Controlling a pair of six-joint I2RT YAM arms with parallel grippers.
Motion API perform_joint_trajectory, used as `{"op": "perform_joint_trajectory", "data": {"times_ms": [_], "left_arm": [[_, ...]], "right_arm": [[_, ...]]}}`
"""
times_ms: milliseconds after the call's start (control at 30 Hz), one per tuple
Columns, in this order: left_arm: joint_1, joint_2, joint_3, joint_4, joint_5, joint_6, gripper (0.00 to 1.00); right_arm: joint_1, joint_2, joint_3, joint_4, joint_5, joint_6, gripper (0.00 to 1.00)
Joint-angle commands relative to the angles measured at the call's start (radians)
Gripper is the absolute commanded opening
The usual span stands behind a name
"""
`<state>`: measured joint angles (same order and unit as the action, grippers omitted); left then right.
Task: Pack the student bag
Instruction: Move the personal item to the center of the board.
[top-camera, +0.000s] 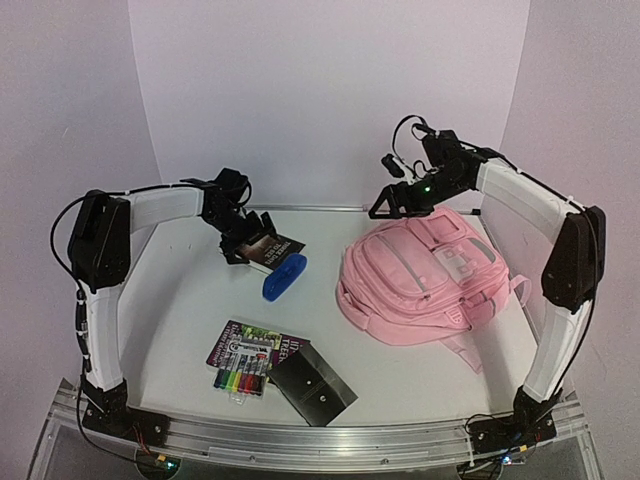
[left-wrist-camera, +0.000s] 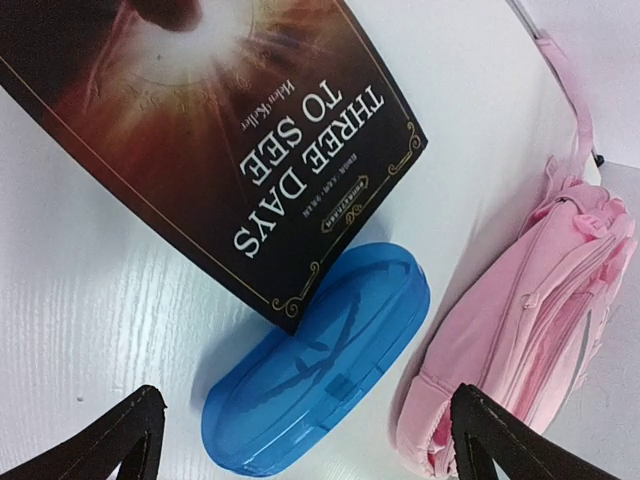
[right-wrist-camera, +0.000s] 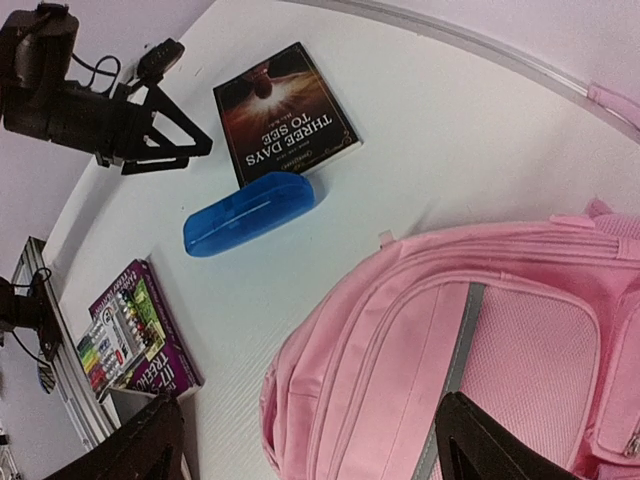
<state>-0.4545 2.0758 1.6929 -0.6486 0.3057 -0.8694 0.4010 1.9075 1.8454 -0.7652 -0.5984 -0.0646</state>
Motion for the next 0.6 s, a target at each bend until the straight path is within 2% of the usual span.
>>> {"op": "perform_joint_trajectory", "data": {"times_ms": [0, 200, 367, 467, 567], "left_arm": [[0.006, -0.018, 0.11, -0.094, -0.04, 0.098, 1.0], [-0.01, -0.23, -0.127, -0.012, 0.097, 0.225, 1.0], [-0.136, -0.405, -0.255, -0.158, 0.081, 0.363, 1.0], [-0.225, -0.465, -0.338, -0.21, 0.063, 0.33, 1.0], [-0.295, -0.549, -0.464, -0.182, 0.037, 0.231, 1.0]], "right_arm": [[0.017, 0.047, 0.077, 0.009, -0.038, 0.013, 0.87], [0.094, 0.02, 0.017, 0.009, -0.084, -0.017, 0.87], [0.189, -0.046, -0.117, 0.01, -0.093, -0.084, 0.87], [0.245, -0.09, -0.219, 0.008, -0.101, -0.126, 0.86], [0.291, -0.118, -0.321, 0.009, -0.118, -0.145, 0.85]]}}
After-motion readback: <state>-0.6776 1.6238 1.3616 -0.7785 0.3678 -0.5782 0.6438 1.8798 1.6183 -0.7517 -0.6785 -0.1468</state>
